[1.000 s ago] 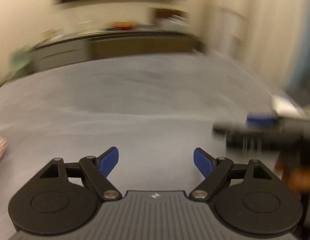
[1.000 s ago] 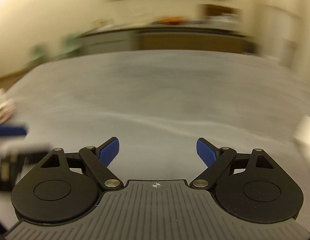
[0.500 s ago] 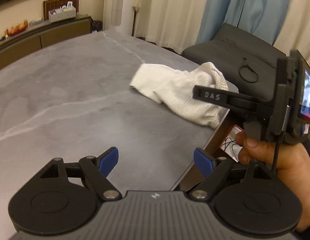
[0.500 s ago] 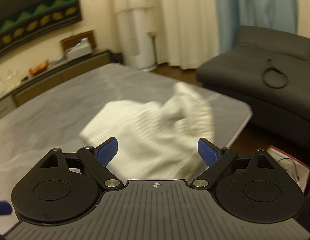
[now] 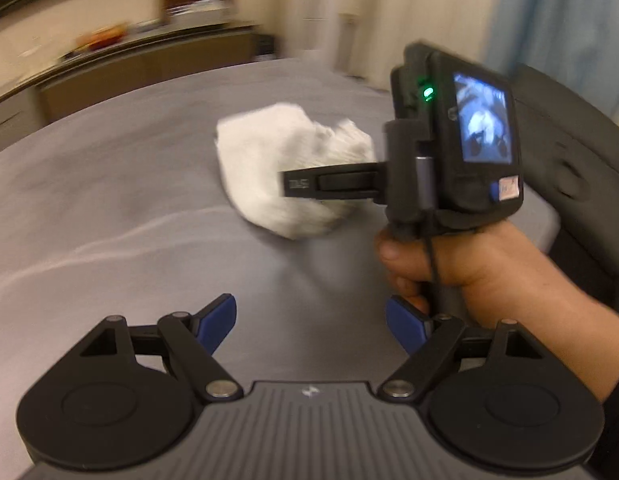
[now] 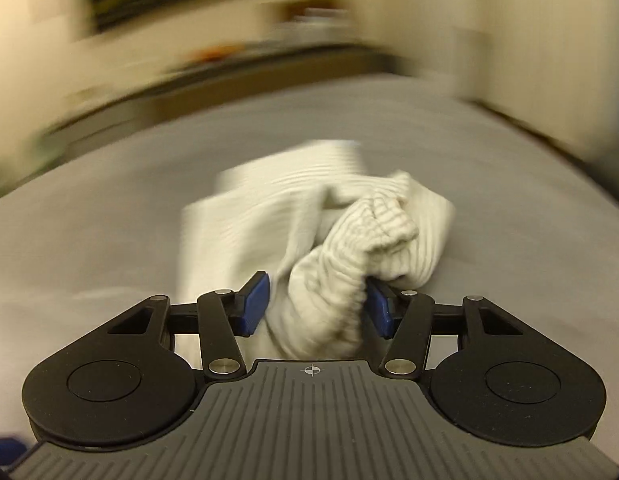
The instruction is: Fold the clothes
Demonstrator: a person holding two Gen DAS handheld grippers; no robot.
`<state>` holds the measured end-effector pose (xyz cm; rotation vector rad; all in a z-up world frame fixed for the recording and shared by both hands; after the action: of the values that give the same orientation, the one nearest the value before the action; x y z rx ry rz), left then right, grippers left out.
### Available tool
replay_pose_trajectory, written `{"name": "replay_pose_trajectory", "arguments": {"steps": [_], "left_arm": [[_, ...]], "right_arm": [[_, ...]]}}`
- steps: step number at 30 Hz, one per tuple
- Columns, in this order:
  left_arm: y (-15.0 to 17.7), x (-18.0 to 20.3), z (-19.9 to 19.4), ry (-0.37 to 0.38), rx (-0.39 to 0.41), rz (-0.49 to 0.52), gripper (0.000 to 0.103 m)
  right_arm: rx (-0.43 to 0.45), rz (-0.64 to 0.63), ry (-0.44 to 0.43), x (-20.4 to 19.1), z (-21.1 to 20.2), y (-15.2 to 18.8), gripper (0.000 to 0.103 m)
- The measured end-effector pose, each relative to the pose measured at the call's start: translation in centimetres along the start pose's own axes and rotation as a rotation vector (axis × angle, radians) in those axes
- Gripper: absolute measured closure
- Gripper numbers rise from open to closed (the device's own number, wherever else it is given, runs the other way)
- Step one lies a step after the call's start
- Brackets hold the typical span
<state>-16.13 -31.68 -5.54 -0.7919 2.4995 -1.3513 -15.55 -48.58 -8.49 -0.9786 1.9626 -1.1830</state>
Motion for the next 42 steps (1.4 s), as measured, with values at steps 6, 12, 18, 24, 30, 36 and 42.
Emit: {"name": "replay_pose_trajectory", "arguments": {"steps": [6, 12, 18, 24, 30, 36, 42], "left_arm": [[-0.4, -8.3, 0.0, -0.170, -0.017, -0.123, 0.017], [-2.5, -10.0, 2.3, -0.212, -0.039, -0.128, 0.015], [-5.2, -13.1, 6.5, -0.279, -0.033, -0.252, 0.011], [-7.5, -13.2, 11.9, -0.360, 0.026, -0.046, 0.010], [-8.6, -14.2, 14.7, -0.339, 0.059, -0.051, 0.085], [-7.3, -15.3, 0.2, -0.171, 0.263, 0.020, 0.085], [2.6, -24.0, -3.7, -0.290, -0.010, -0.261, 0.059]], "right_arm": [[-0.014, -0.067, -0.093, -6.0, -0.9, -1.7, 0.023], [-0.001, -0.256, -0.092, -6.3, -3.6, -2.9, 0.015], [-0.024, -0.267, -0.104, -5.0, -2.5, -4.2, 0.006], [-0.062, -0.201, -0.115, -2.9, 0.6, -4.9, 0.009], [-0.084, -0.079, -0.109, -1.2, 2.4, -5.8, 0.010], [-0.079, 0.068, -0.120, -0.3, 2.0, -7.5, 0.011], [-0.136, 0.167, -0.189, -2.8, 2.6, -7.0, 0.010]]}}
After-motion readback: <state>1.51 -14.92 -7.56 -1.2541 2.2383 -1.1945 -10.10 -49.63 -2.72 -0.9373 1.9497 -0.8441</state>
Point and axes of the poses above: each gripper's, at about its wrist camera, not at the fingertips, and z roughly the way its jaws point, x to its right, y to its underside, the point moved 5 cm from there along z, roughly the way its jaws point, and after that the axes turned 15 degrees about x, right-handed, at the moved point
